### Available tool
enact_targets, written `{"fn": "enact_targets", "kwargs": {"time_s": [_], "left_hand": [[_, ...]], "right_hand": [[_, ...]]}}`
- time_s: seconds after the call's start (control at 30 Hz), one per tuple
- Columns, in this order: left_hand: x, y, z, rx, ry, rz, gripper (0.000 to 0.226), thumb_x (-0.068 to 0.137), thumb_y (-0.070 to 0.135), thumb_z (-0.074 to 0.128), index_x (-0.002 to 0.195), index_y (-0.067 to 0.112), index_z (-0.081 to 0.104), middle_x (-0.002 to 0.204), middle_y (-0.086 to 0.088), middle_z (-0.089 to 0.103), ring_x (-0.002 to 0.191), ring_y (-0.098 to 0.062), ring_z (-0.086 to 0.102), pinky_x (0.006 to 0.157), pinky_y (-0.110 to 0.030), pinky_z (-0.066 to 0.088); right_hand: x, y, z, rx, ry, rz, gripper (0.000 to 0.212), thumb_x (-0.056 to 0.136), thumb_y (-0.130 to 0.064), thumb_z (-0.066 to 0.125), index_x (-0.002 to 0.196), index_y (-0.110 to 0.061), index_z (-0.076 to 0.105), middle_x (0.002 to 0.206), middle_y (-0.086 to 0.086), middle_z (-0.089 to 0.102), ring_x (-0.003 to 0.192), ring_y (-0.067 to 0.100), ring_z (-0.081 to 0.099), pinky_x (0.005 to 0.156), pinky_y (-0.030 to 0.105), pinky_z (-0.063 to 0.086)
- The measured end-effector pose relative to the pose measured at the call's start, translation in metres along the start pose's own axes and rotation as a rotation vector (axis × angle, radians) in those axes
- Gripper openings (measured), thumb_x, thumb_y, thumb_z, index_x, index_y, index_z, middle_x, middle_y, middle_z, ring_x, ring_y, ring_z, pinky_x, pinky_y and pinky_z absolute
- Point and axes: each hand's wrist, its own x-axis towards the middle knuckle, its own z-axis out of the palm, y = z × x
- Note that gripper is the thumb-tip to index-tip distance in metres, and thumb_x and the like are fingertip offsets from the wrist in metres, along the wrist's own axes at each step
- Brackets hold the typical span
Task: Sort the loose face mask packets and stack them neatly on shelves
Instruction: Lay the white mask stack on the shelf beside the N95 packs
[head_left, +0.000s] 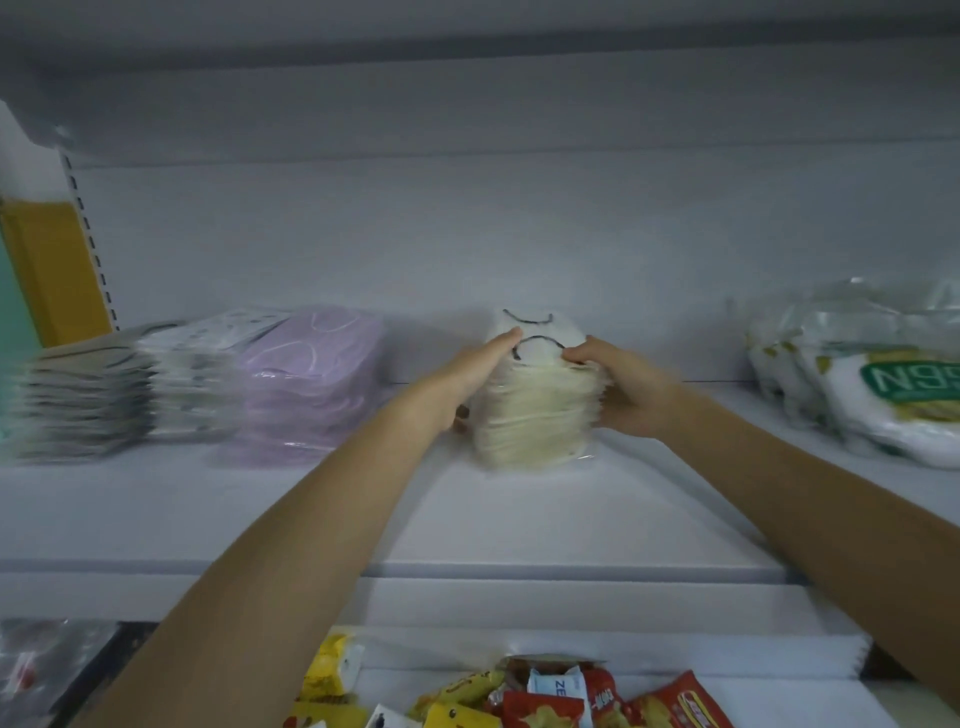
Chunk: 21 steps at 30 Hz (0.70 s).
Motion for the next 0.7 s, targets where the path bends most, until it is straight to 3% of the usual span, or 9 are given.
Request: {"fn": "enact_targets", "kwargs": {"time_s": [0.07, 0.13, 0.23, 0.37, 0.5, 0.6, 0.7], "left_hand": [[0.008, 0.003, 0.003, -0.030, -0.050, -0.029, 0.045, 0.082, 0.061, 0.055, 0.104, 0.021, 0.060, 0.092, -0.005, 0.064, 0.078, -0.022, 0.060, 0.077, -0.029, 0.048], [0.015, 0.003, 0.004, -0.130, -0.113, -0.033, 0.036, 0.086, 0.050, 0.058, 0.099, 0.017, 0.062, 0.094, -0.008, 0.065, 0.081, -0.022, 0.061, 0.084, -0.032, 0.049], [0.022, 0.000, 0.006, -0.205, -0.147, -0.025, 0.028, 0.087, 0.042, 0.060, 0.093, 0.015, 0.064, 0.087, -0.007, 0.067, 0.074, -0.020, 0.063, 0.073, -0.027, 0.051], [0.025, -0.003, 0.009, -0.240, -0.179, -0.038, 0.026, 0.087, 0.041, 0.060, 0.091, 0.016, 0.064, 0.083, -0.005, 0.068, 0.072, -0.018, 0.064, 0.068, -0.026, 0.052], [0.021, -0.005, 0.011, -0.247, -0.169, -0.033, 0.033, 0.085, 0.041, 0.062, 0.105, 0.015, 0.064, 0.083, -0.004, 0.069, 0.070, -0.017, 0.066, 0.060, -0.024, 0.051], [0.014, -0.007, 0.012, -0.272, -0.207, -0.013, 0.039, 0.083, 0.041, 0.064, 0.112, 0.015, 0.062, 0.090, -0.005, 0.072, 0.075, -0.018, 0.069, 0.060, -0.023, 0.053], [0.016, -0.009, 0.018, -0.306, -0.121, 0.216, 0.065, 0.077, 0.028, 0.073, 0.133, 0.015, 0.045, 0.109, -0.008, 0.069, 0.089, -0.020, 0.069, 0.066, -0.029, 0.055]], "right_hand": [[0.002, 0.002, 0.002, -0.005, -0.043, -0.016, 0.012, 0.088, -0.021, 0.054, 0.099, -0.020, 0.050, 0.086, 0.004, 0.058, 0.080, 0.023, 0.058, 0.068, 0.033, 0.046], [0.005, 0.005, 0.004, 0.007, -0.076, -0.003, 0.015, 0.090, -0.028, 0.050, 0.098, -0.015, 0.055, 0.082, 0.004, 0.062, 0.076, 0.022, 0.062, 0.066, 0.029, 0.048], [0.011, 0.007, 0.001, 0.089, -0.113, 0.034, 0.035, 0.096, -0.038, 0.041, 0.090, -0.013, 0.065, 0.076, 0.005, 0.071, 0.069, 0.020, 0.070, 0.055, 0.023, 0.053], [0.012, 0.008, -0.002, 0.090, -0.069, 0.095, 0.028, 0.094, -0.032, 0.046, 0.082, -0.013, 0.063, 0.065, 0.004, 0.069, 0.058, 0.018, 0.068, 0.049, 0.021, 0.051], [0.011, 0.010, -0.007, 0.040, -0.085, 0.064, 0.013, 0.093, -0.021, 0.046, 0.088, -0.016, 0.057, 0.066, 0.002, 0.065, 0.059, 0.016, 0.065, 0.055, 0.021, 0.052], [0.002, 0.010, -0.010, 0.046, -0.154, 0.033, 0.014, 0.092, -0.018, 0.046, 0.093, -0.017, 0.060, 0.071, 0.001, 0.068, 0.064, 0.016, 0.067, 0.056, 0.023, 0.053], [-0.004, 0.009, -0.011, -0.020, -0.203, -0.144, 0.031, 0.092, -0.009, 0.042, 0.114, -0.022, 0.058, 0.094, 0.006, 0.068, 0.081, 0.021, 0.066, 0.071, 0.030, 0.055]]}}
